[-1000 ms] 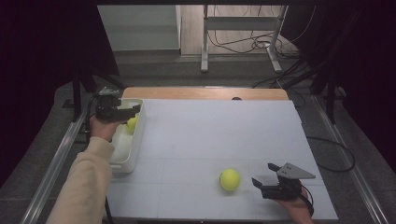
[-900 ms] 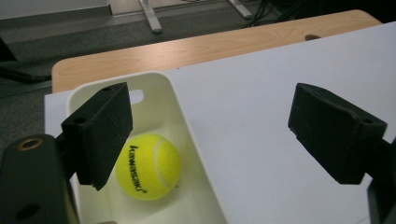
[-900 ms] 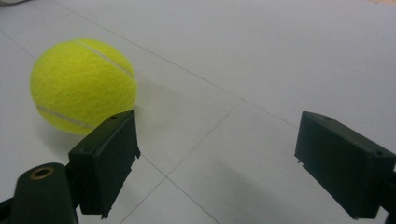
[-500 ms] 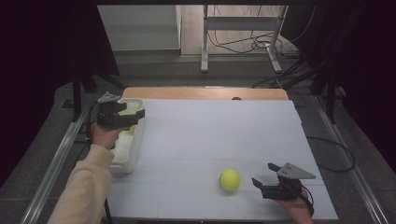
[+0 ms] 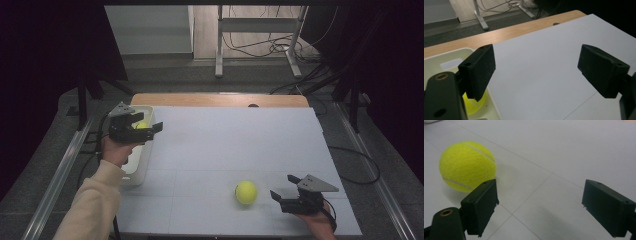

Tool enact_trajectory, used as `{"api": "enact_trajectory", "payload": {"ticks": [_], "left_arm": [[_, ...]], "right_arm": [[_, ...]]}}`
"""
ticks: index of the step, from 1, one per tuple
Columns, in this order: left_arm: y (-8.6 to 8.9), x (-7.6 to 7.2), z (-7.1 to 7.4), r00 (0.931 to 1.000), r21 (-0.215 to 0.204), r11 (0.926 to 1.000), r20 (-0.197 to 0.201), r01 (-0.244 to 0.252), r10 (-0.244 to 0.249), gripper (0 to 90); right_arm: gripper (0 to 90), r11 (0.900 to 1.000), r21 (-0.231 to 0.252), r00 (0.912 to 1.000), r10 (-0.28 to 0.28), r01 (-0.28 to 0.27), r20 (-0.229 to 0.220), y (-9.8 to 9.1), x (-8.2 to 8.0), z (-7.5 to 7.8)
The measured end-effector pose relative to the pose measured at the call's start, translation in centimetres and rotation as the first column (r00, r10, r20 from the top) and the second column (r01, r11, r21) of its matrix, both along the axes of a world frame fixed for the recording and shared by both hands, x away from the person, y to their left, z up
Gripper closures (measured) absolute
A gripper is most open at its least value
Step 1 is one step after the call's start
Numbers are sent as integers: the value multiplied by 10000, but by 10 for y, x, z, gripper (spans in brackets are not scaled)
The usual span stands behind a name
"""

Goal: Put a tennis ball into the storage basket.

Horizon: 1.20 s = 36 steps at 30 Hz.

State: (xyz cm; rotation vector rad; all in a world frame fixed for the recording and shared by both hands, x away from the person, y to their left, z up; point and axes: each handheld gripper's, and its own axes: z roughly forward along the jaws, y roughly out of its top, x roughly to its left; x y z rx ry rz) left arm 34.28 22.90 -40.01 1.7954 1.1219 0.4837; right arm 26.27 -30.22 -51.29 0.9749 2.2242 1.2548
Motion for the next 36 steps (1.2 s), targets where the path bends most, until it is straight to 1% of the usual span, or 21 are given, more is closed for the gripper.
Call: {"api": "enact_trajectory", "payload": {"ticks": [1, 2, 4, 7, 17, 21, 24, 27, 28, 31, 34, 36], "left_arm": [[0, 0, 0, 10000, 0, 10000, 0, 0, 0, 153], [-3, -2, 0, 9999, 139, 9998, 63, 103, -104, 153], [-5, -4, 0, 9998, 119, 9998, 68, 180, -181, 153], [-11, -10, -1, 9987, -74, 9988, 148, 489, -487, 153], [-22, -19, -6, 9950, -206, 9950, 190, 982, -978, 154], [-28, -21, -7, 9923, -269, 9921, 234, 1225, -1219, 156], [-35, -24, -7, 9888, -252, 9887, 259, 1477, -1470, 156], [-40, -26, -8, 9859, -339, 9856, 271, 1657, -1649, 156], [-40, -26, -8, 9859, -339, 9856, 271, 1657, -1649, 156], [-47, -28, -9, 9824, -365, 9819, 270, 1858, -1849, 156], [-52, -31, -9, 9775, -542, 9762, 280, 2101, -2089, 153], [-53, -32, -8, 9763, -548, 9749, 301, 2157, -2143, 153]], "right_arm": [[141, 10000, 0, 10000, 0, 0, 0, 0, 0, 0], [141, 10000, 15, 10000, -3, 3, 9, 0, 0, 0], [141, 10000, 17, 10000, -20, 19, 77, 0, -1, 1], [141, 10000, 49, 10000, -4, 3, 94, 0, -1, 1], [141, 10000, 63, 9999, -27, 26, 123, 0, -1, 1], [141, 10000, 45, 9999, -26, 25, 123, -1, -1, 1], [142, 10000, 44, 9999, -43, 42, 117, -1, -1, 1], [141, 10000, 36, 9999, -31, 30, 122, -1, -1, 1], [141, 10000, 36, 9999, -31, 30, 122, -1, -1, 1], [142, 10000, 88, 9999, 3, -4, 114, -1, -1, 1], [142, 10000, 61, 9999, -11, 11, 122, -1, -1, 1], [142, 10000, 55, 9999, -16, 15, 128, 0, -1, 1]]}}
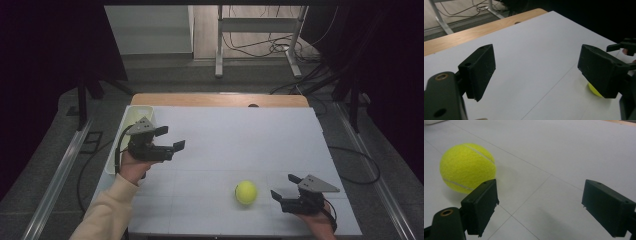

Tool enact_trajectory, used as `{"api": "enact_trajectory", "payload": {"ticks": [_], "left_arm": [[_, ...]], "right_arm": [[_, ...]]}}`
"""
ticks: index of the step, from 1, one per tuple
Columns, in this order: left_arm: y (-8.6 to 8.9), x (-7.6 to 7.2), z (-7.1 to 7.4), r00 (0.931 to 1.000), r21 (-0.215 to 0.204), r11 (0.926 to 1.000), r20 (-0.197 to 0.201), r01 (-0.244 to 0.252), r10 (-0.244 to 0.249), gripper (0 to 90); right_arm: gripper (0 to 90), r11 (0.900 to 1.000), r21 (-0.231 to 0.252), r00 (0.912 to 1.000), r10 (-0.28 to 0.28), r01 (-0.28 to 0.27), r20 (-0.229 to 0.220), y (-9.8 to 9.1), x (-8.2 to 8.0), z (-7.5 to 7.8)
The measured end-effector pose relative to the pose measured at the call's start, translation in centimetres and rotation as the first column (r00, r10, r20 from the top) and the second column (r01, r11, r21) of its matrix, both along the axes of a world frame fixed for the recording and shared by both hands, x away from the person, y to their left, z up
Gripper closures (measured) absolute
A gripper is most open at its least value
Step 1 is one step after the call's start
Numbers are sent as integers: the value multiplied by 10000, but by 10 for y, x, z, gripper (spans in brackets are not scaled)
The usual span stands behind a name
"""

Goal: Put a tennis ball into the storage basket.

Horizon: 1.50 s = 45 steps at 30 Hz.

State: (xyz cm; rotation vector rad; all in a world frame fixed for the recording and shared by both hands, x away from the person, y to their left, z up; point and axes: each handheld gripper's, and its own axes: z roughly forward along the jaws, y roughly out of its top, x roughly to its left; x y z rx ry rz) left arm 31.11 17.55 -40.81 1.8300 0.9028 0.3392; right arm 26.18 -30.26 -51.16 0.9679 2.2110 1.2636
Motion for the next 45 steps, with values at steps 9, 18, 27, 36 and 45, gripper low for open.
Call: {"api": "enact_trajectory", "payload": {"ticks": [9, 18, 27, 36, 45], "left_arm": [[-13, -6, -1, 9993, -70, 9993, 1, 365, -365, 151], [-24, -9, -5, 9985, 95, 9985, -13, 547, -547, 150], [-39, -10, -11, 9967, 242, 9964, -86, 808, -806, 145], [-52, -11, -15, 9937, 316, 9933, -192, 1114, -1108, 143], [-68, -13, -26, 9880, 562, 9869, -417, 1510, -1488, 141]], "right_arm": [[144, 10000, -34, 10000, 9, -9, -10, 0, 0, 0], [144, 10000, -6, 10000, 0, 0, -18, 0, 0, 0], [143, 10000, 1, 10000, 10, -10, -9, 0, 0, 0], [143, 10000, -5, 10000, 21, -21, -11, 0, 0, 0], [144, 10000, -47, 10000, 36, -36, 0, 1, 0, 0]]}}
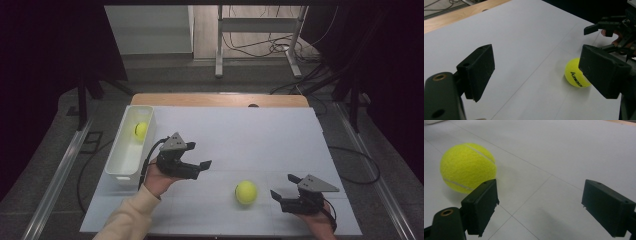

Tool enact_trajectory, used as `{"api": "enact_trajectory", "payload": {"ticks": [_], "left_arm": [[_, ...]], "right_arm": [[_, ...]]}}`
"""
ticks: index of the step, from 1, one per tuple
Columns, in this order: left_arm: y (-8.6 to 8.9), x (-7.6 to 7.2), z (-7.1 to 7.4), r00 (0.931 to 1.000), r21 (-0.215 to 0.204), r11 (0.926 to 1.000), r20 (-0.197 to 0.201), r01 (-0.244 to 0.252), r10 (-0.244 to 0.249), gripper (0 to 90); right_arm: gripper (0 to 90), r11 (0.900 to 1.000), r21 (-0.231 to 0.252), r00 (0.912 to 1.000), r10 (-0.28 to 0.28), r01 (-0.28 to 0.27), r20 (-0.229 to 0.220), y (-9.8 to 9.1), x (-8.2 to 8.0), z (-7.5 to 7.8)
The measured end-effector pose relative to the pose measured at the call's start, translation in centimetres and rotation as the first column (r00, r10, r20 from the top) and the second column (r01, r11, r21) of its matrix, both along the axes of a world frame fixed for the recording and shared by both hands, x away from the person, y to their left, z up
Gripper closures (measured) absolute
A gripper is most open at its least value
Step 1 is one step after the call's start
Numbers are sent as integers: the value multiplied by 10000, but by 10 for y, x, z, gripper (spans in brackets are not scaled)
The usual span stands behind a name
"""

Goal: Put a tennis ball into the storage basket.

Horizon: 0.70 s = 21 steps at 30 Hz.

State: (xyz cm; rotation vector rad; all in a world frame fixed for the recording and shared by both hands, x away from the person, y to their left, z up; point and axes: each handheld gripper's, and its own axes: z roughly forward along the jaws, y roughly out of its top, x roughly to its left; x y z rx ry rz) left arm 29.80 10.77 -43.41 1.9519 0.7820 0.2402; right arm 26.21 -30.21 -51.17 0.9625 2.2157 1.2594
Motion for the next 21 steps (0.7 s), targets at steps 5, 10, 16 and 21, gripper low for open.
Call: {"api": "enact_trajectory", "payload": {"ticks": [5, 10, 16, 21], "left_arm": [[-9, 0, -5, 9997, 227, 9995, -81, 228, -226, 142], [-18, -1, -10, 9985, 339, 9981, -189, 517, -510, 138], [-29, -4, -18, 9958, 463, 9953, -375, 855, -838, 137], [-36, -4, -23, 9926, 545, 9920, -485, 1141, -1116, 127]], "right_arm": [[144, 10000, 10, 10000, -10, 10, -1, 0, 0, 0], [143, 10000, -16, 10000, -5, 5, 4, 0, 0, 0], [143, 10000, 45, 10000, 3, -3, 23, 0, 0, 0], [144, 10000, 61, 10000, -18, 18, 0, -1, 0, 0]]}}
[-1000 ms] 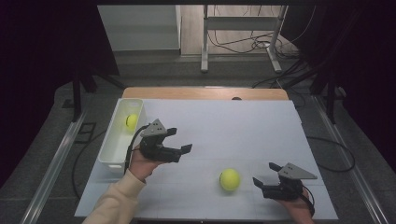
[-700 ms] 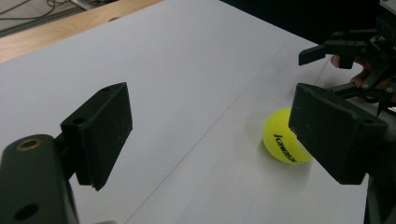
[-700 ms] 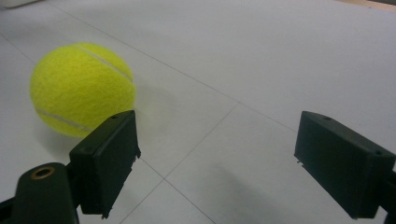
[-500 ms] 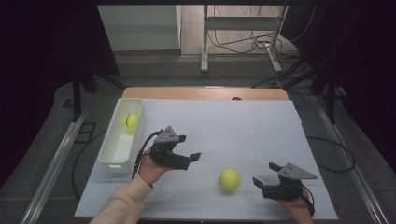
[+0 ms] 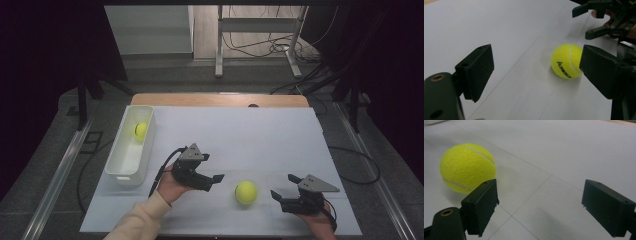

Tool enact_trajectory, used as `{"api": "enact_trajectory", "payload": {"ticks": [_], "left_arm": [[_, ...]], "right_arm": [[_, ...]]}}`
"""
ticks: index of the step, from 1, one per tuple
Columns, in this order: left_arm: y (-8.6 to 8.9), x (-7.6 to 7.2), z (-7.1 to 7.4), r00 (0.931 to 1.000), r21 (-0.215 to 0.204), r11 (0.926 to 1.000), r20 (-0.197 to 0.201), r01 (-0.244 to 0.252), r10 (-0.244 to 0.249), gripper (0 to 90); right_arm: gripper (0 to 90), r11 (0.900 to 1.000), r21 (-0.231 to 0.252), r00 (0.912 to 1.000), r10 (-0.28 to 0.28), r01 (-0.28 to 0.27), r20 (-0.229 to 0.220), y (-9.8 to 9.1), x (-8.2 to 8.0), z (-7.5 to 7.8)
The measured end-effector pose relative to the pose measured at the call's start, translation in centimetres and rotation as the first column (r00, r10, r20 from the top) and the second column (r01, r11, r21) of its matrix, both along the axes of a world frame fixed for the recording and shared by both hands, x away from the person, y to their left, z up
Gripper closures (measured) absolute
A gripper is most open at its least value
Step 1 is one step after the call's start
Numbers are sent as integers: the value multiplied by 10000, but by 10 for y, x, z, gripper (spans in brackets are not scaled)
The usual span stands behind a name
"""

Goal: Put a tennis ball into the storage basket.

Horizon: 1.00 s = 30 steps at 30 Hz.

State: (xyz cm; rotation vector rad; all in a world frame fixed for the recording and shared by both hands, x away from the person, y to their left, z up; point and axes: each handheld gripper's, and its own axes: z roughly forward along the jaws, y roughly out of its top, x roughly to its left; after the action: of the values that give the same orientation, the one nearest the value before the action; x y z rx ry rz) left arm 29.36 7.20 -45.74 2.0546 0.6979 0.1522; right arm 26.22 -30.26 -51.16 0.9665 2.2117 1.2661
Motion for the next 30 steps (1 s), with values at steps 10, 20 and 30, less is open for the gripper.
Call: {"api": "enact_trajectory", "payload": {"ticks": [10, 20, 30], "left_arm": [[-15, -4, -7, 9995, -25, 9995, -3, 323, -323, 127], [-32, -8, -16, 9973, 165, 9972, -85, 728, -726, 119], [-42, -10, -19, 9950, 142, 9950, -156, 986, -983, 109]], "right_arm": [[144, 10000, 6, 10000, -5, 5, 10, 0, 0, 0], [143, 10000, 10, 10000, 7, -7, 29, 0, 0, 0], [143, 10000, 1, 10000, 8, -8, 10, 0, 0, 0]]}}
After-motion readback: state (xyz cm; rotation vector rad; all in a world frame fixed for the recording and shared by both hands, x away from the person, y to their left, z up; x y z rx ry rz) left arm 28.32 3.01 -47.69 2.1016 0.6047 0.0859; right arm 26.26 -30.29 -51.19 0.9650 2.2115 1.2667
